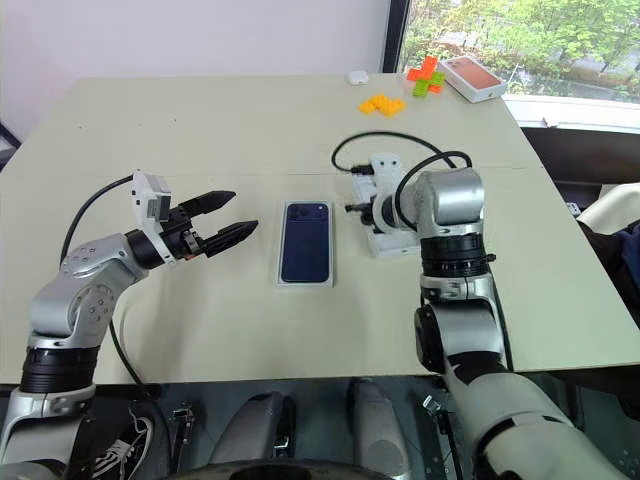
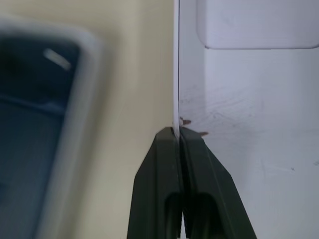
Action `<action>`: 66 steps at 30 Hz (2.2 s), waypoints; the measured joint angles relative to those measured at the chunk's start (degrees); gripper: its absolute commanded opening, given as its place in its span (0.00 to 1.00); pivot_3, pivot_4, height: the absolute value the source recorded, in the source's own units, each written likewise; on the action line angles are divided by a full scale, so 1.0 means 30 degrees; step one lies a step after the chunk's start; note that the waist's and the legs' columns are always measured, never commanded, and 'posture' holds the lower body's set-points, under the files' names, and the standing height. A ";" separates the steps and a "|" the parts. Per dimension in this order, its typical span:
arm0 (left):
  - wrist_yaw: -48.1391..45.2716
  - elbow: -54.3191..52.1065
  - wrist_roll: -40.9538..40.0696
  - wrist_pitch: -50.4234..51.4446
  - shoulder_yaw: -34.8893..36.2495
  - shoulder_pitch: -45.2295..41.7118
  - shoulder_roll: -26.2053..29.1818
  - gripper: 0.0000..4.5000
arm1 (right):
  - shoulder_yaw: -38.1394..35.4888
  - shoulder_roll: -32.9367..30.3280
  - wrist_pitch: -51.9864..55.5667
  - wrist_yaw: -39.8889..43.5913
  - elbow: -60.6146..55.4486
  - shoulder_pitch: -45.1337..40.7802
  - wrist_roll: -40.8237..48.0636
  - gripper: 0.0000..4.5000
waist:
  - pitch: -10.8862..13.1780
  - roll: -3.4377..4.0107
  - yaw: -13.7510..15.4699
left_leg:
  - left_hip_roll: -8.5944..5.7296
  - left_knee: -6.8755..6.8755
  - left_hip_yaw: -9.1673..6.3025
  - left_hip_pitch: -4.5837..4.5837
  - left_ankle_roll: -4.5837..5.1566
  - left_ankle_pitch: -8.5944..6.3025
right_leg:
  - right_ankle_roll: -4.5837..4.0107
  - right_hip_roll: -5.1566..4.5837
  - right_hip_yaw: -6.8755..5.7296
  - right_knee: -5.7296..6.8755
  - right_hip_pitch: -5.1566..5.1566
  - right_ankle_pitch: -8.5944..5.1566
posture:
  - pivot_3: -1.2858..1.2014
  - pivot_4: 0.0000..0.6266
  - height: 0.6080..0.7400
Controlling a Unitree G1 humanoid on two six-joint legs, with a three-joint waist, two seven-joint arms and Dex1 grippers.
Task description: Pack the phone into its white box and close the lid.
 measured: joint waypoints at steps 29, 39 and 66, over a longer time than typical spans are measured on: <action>-0.0720 -0.0184 -0.2860 0.2196 0.3752 0.1703 0.2700 1.00 | -0.9562 0.6496 0.1583 -0.2696 -0.1083 0.0167 1.4854 0.01 | 0.0021 0.0035 -0.0438 | -0.0004 -0.0067 -0.0012 -0.0030 0.0023 -0.0016 | -0.0005 -0.0039 -0.0007 -0.0014 -0.0048 -0.0005 | 0.52 0.24 1.00; -0.0331 -0.0734 -0.2995 0.2386 0.3718 0.1728 0.2667 1.00 | -0.8486 0.6487 0.1416 -0.4560 -0.0234 0.0927 1.6673 0.01 | 0.0021 0.0035 -0.0437 | -0.0001 -0.0067 0.0000 -0.0040 0.0024 -0.0016 | -0.0001 -0.0030 0.0000 -0.0016 -0.0058 -0.0006 | 0.52 0.24 1.00; 0.0028 -0.1053 -0.3206 0.2392 0.3539 0.2155 0.2653 1.00 | -0.3722 0.6236 -0.1920 -0.7593 0.1564 0.2328 1.9175 0.01 | 0.0020 0.0033 -0.0453 | 0.0012 -0.0068 0.0003 -0.0059 0.0028 -0.0019 | 0.0001 -0.0014 0.0005 -0.0029 -0.0074 -0.0009 | 0.52 0.24 1.00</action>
